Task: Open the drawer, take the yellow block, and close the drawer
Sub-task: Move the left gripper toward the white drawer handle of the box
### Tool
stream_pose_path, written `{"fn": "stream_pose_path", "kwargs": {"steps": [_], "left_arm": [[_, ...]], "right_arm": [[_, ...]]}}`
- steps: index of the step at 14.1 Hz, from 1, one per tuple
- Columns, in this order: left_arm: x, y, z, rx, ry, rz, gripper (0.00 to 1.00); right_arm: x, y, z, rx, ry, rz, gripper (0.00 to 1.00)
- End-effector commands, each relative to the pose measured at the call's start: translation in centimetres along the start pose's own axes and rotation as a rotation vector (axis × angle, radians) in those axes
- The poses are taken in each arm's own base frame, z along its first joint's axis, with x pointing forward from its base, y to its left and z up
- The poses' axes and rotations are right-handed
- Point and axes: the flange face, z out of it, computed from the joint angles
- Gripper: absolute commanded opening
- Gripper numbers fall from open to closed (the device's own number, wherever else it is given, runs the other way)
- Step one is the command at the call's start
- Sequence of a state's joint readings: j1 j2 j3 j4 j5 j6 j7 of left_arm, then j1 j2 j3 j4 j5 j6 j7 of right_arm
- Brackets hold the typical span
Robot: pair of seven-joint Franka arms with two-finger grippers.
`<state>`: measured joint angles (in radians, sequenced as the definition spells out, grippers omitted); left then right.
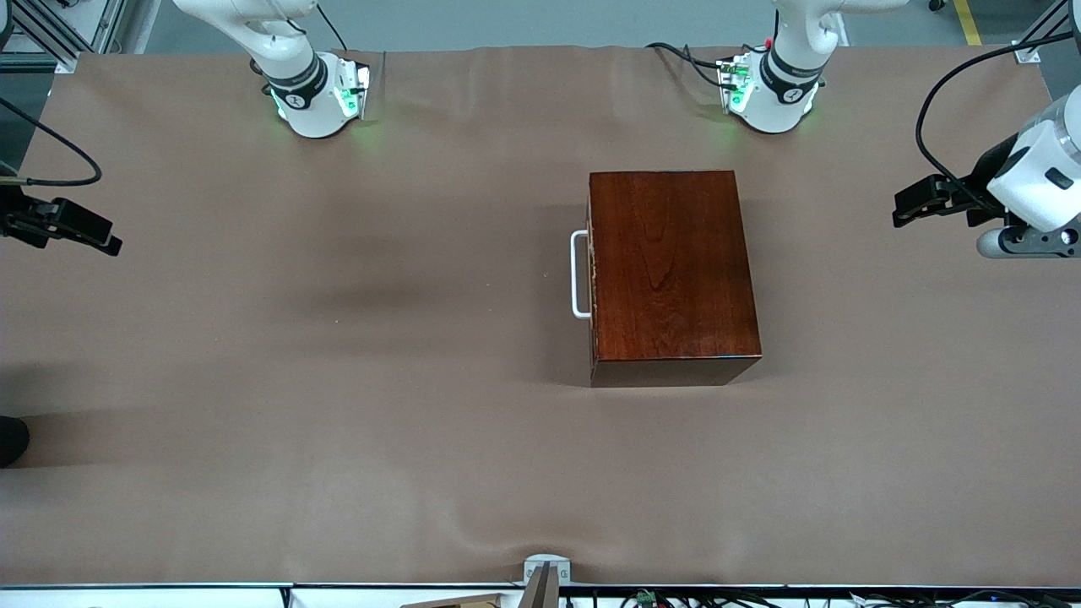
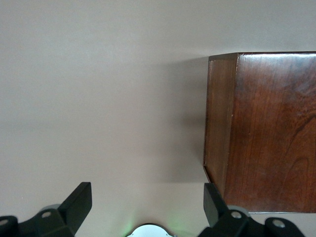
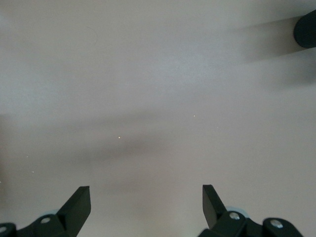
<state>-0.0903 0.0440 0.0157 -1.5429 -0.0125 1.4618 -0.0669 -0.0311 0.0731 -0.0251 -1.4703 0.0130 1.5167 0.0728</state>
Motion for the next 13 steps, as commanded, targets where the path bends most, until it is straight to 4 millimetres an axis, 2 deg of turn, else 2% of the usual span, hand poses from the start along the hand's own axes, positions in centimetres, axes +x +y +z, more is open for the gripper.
{"fn": "stream_pose_path", "kwargs": {"steps": [1, 5, 7, 11, 13], "left_arm": [[0.5, 0.4, 0.1, 0.020, 0.005, 0.032, 1.00], [1.1, 1.5, 0.7, 0.026, -0.002, 0.039, 1.00], [1.5, 2.7, 1.5, 0.053, -0.013, 0.053, 1.00], [1.6, 4.1, 1.7, 0.074, -0.014, 0.076, 1.00], [2.2, 5.3, 1.2, 0.078, 0.005, 0.065, 1.00]], "right_arm": [[-0.4, -0.2, -0.6, -0.010, 0.011, -0.001, 1.00], [-0.4, -0.1, -0.6, -0.012, 0.011, 0.001, 1.00], [-0.4, -0.1, -0.6, -0.012, 0.009, -0.001, 1.00], [-0.4, -0.1, -0.6, -0.012, 0.011, 0.001, 1.00], [-0.4, -0.1, -0.6, -0.010, 0.011, 0.000, 1.00]]}}
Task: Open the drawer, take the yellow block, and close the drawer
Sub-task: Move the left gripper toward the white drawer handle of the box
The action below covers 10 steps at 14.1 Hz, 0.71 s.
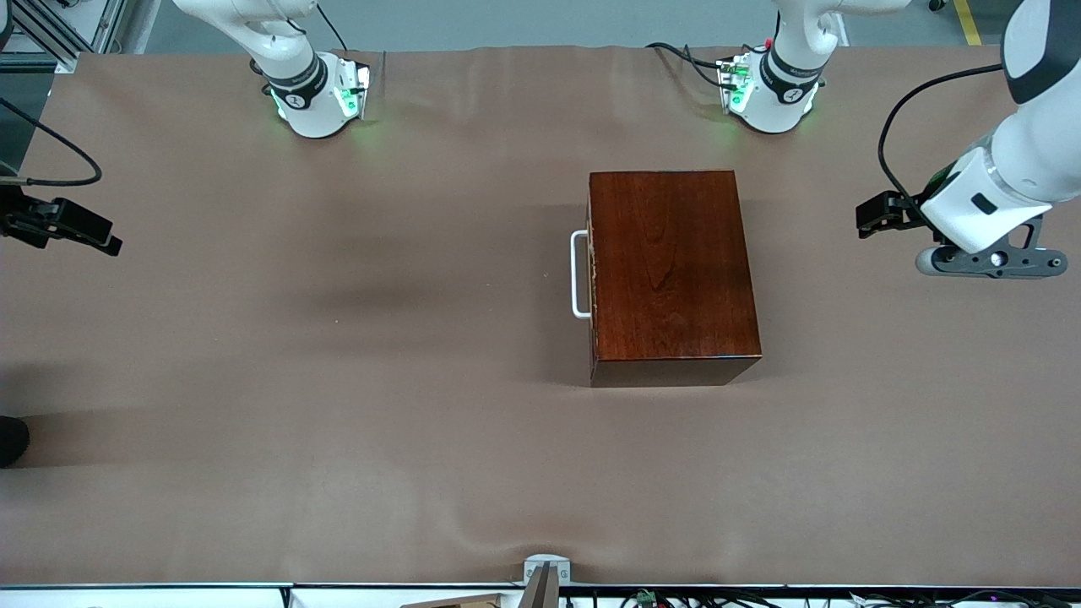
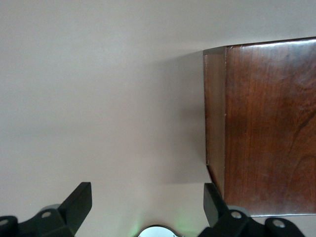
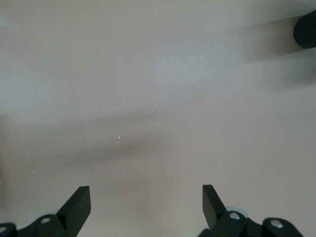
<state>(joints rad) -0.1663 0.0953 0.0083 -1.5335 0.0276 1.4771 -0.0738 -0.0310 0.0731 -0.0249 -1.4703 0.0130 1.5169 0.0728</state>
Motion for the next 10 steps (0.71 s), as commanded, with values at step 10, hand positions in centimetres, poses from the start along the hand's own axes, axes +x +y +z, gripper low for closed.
{"fn": "stream_pose_path", "kwargs": {"steps": [10], "left_arm": [[1.3, 6.8, -2.1, 0.020, 0.055, -0.141, 1.00]], "right_arm": [[-0.4, -0.1, -0.6, -0.011, 0.009, -0.001, 1.00]]}}
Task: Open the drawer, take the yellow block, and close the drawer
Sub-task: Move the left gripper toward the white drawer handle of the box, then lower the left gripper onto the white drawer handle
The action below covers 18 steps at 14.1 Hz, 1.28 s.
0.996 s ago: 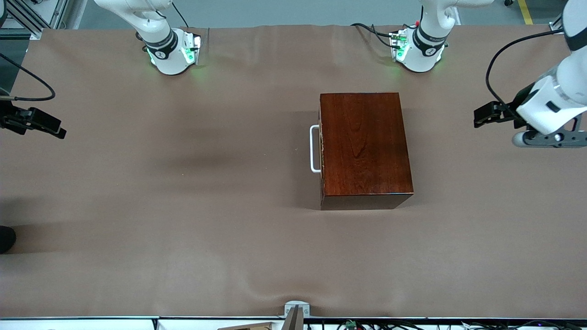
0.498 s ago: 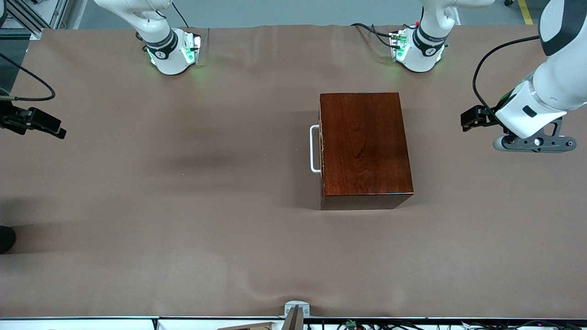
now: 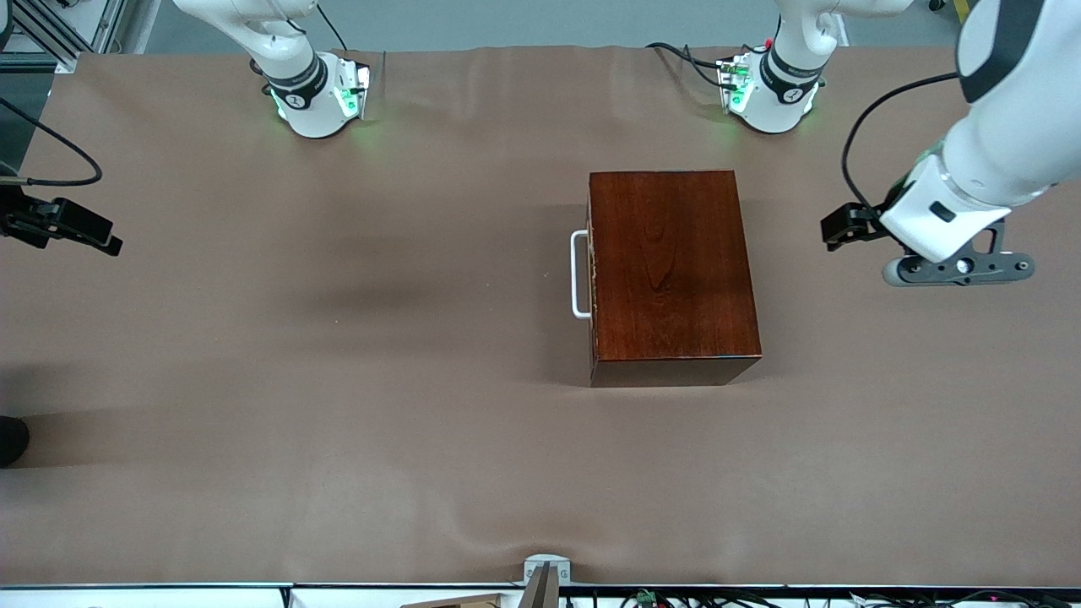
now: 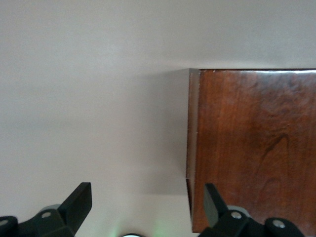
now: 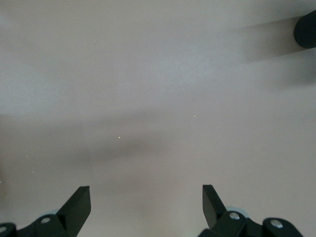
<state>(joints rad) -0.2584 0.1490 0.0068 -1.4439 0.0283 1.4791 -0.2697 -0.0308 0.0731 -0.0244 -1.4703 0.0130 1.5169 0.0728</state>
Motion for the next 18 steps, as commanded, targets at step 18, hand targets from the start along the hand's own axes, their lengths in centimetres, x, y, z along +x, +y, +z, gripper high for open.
{"fn": "stream_pose_path", "kwargs": {"steps": [18], "left_arm": [[-2.4, 17.8, -0.2, -0.063, 0.075, -0.339, 1.00]], "right_arm": [[-0.4, -0.2, -0.6, -0.012, 0.009, -0.002, 1.00]]}}
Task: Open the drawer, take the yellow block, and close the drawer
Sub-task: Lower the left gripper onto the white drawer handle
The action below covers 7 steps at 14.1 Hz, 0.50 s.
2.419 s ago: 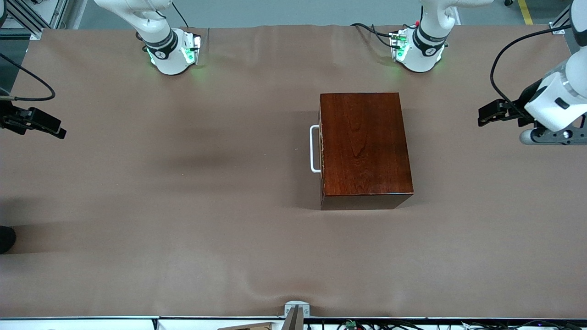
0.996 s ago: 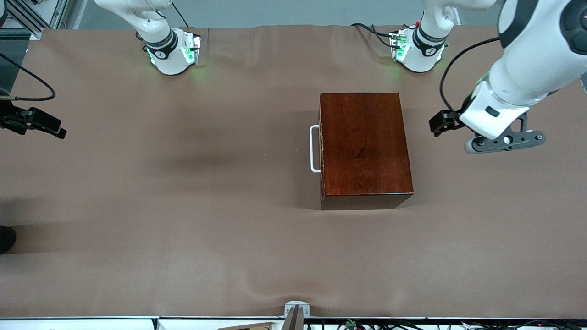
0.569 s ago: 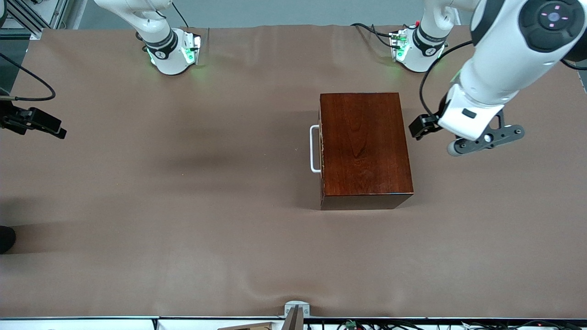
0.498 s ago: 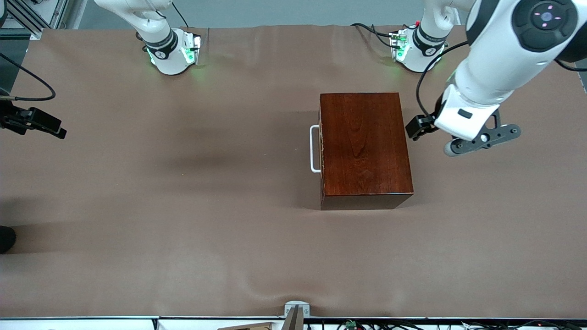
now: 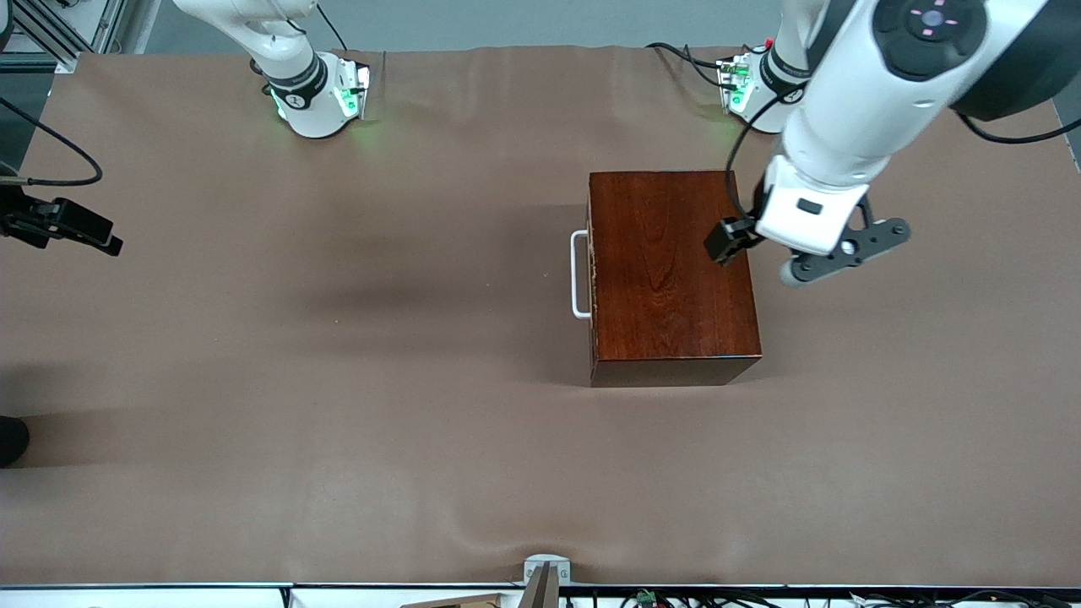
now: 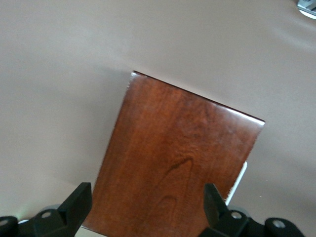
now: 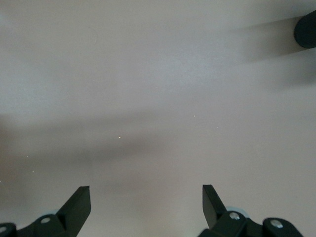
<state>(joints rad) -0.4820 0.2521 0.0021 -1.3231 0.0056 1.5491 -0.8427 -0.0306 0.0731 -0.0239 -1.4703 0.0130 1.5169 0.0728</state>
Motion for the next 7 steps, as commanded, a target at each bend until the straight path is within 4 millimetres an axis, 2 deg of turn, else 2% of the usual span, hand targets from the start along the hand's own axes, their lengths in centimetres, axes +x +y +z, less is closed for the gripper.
{"fn": "stream_pose_path", "kwargs": {"steps": [1, 3, 7], "left_arm": [[-3.4, 4.4, 1.1, 0.001, -0.005, 0.036, 1.00], [-6.0, 7.1, 3.0, 0.029, -0.019, 0.082, 1.00], [-8.3, 11.1, 6.0, 0.037, -0.014, 0.126, 1.00]], "right_arm": [[-0.4, -0.1, -0.6, -0.011, 0.009, -0.001, 1.00], [-0.4, -0.1, -0.6, -0.012, 0.009, -0.001, 1.00], [-0.4, -0.1, -0.6, -0.011, 0.010, -0.001, 1.00]]}}
